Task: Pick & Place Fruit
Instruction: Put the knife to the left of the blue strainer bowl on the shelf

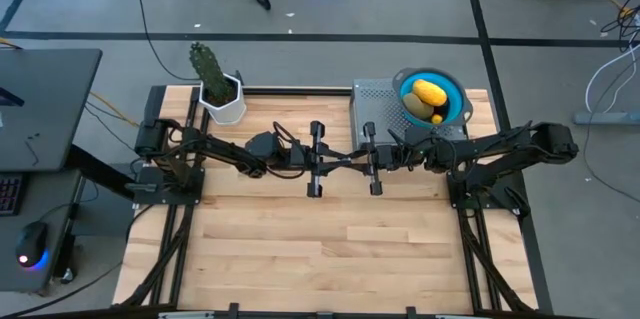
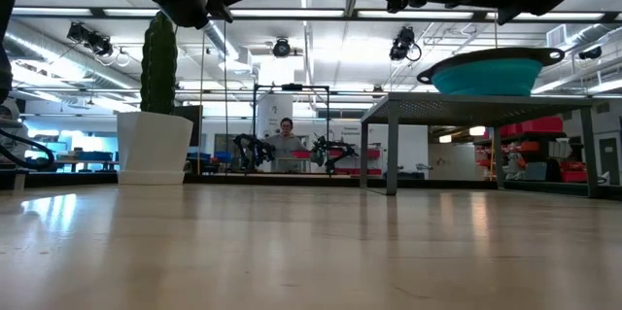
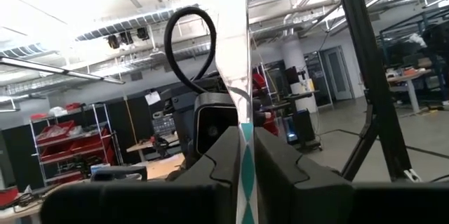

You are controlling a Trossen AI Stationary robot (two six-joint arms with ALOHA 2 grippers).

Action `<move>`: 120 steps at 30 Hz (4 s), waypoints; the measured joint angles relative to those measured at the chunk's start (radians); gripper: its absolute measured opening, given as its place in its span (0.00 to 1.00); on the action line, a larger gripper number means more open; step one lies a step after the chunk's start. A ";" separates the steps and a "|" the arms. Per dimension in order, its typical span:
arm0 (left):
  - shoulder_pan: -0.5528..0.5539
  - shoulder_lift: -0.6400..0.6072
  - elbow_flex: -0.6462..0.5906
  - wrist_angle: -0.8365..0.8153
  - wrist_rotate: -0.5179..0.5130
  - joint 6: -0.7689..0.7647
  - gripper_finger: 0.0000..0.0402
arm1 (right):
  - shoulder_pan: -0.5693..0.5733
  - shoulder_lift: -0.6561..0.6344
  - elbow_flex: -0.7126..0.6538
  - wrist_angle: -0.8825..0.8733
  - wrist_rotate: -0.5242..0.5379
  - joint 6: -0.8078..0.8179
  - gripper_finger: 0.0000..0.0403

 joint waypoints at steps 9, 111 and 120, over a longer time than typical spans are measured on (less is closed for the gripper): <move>0.000 0.000 0.000 -0.003 0.000 0.000 0.10 | 0.000 0.000 0.000 -0.005 0.002 0.000 0.13; 0.202 -0.461 -0.007 -0.458 -0.482 0.362 0.28 | -0.436 -0.043 0.648 -1.581 -0.086 0.841 0.12; 0.203 -0.476 -0.008 -0.496 -0.496 0.344 0.28 | -0.423 -0.044 0.672 -1.403 -0.084 0.617 0.12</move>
